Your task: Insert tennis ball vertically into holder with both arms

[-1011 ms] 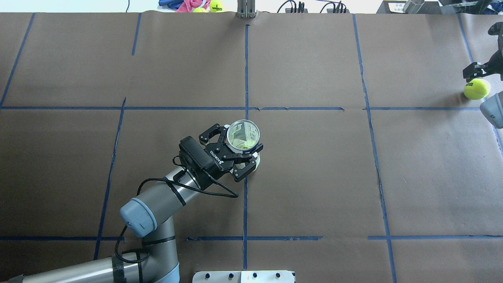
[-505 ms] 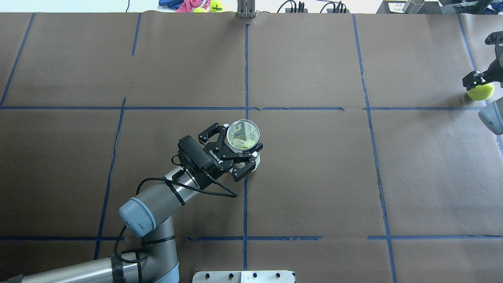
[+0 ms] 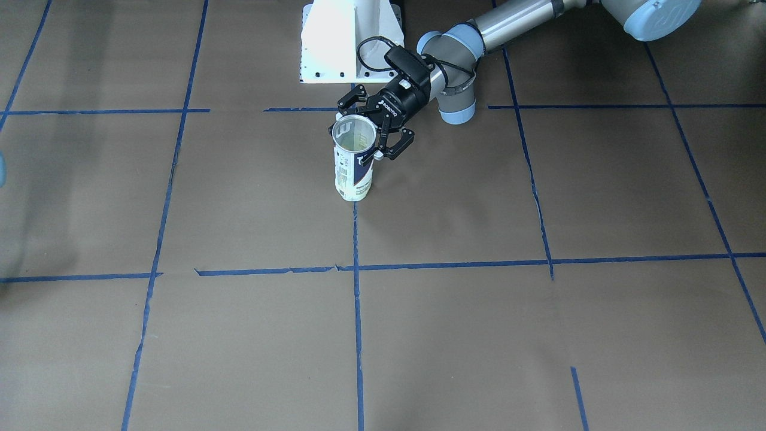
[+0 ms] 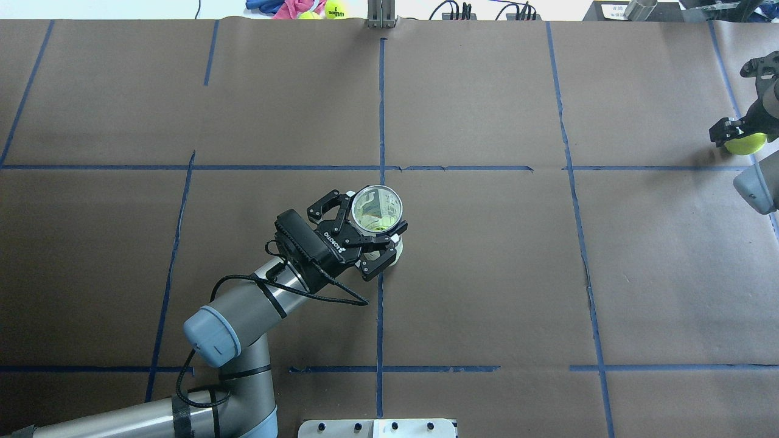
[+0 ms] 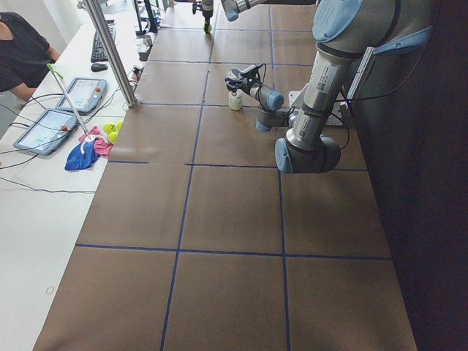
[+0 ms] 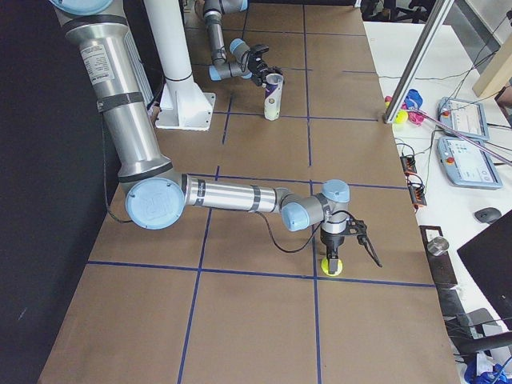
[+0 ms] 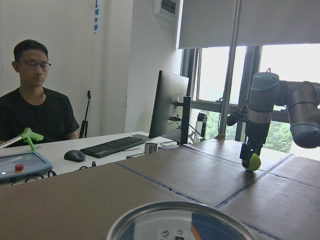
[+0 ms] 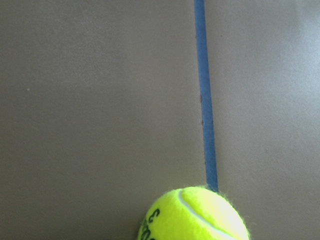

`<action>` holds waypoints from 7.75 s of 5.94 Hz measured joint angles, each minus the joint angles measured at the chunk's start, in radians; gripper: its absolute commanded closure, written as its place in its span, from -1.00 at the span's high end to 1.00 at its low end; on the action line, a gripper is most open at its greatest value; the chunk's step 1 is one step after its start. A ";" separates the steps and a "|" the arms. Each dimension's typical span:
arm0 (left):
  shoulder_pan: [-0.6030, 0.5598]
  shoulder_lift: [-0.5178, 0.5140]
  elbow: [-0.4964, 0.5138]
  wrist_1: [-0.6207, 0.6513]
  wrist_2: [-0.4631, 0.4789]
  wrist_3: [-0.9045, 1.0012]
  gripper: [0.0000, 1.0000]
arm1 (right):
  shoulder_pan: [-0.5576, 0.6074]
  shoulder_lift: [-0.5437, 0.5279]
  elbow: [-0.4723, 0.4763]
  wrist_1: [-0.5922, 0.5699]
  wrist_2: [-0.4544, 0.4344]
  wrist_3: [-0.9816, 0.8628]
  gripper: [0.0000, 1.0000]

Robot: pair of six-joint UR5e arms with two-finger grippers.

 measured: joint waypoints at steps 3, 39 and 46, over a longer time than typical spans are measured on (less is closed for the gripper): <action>0.000 0.000 -0.002 0.001 0.001 0.008 0.77 | 0.001 0.008 0.037 0.009 0.009 0.004 -1.00; -0.716 0.176 -0.151 0.722 -0.403 -0.299 1.00 | 0.078 0.022 0.758 -0.383 0.412 0.426 0.99; -1.226 0.291 -0.091 1.590 -1.269 0.251 1.00 | 0.294 -0.101 0.437 -0.387 0.421 -0.372 0.99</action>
